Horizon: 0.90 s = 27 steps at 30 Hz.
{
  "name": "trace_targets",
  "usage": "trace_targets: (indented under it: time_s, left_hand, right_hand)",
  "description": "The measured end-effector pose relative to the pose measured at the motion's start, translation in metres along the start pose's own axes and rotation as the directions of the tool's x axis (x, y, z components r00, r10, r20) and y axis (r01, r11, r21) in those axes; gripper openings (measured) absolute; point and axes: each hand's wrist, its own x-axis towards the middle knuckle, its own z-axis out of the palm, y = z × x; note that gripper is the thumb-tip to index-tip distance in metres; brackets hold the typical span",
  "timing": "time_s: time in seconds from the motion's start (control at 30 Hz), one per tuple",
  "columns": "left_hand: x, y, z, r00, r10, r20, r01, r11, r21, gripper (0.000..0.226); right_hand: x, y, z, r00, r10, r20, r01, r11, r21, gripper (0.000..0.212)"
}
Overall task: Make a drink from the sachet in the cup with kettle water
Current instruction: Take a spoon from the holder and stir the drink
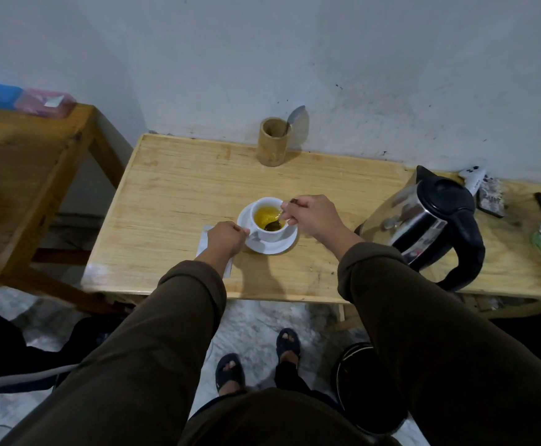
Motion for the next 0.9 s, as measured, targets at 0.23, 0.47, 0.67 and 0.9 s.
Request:
trace_targets:
  time_s: [0.23, 0.47, 0.67, 0.9]
  left_hand:
    - [0.000, -0.002, 0.004, 0.999, 0.021, -0.028, -0.020, 0.998, 0.066, 0.040]
    - [0.000, -0.007, 0.008, 0.998, 0.038, -0.042, -0.035, 0.997, 0.072, 0.043]
    - [0.002, -0.007, 0.011, 0.999, 0.017, -0.043, -0.015, 0.998, 0.057, 0.047]
    - [0.002, -0.014, 0.019, 0.995, -0.053, -0.083, 0.041, 0.989, -0.140, 0.041]
  right_hand:
    - [-0.020, 0.014, -0.018, 0.988, 0.155, 0.014, -0.156, 0.988, 0.009, 0.033]
    - [-0.041, 0.034, -0.022, 0.961, 0.254, 0.105, -0.253, 0.967, -0.027, 0.013]
    - [-0.049, 0.062, -0.014, 0.950, 0.313, 0.016, -0.310, 0.945, -0.099, 0.023]
    - [-0.050, 0.083, -0.003, 0.927, 0.373, 0.035, -0.374, 0.919, 0.123, 0.018]
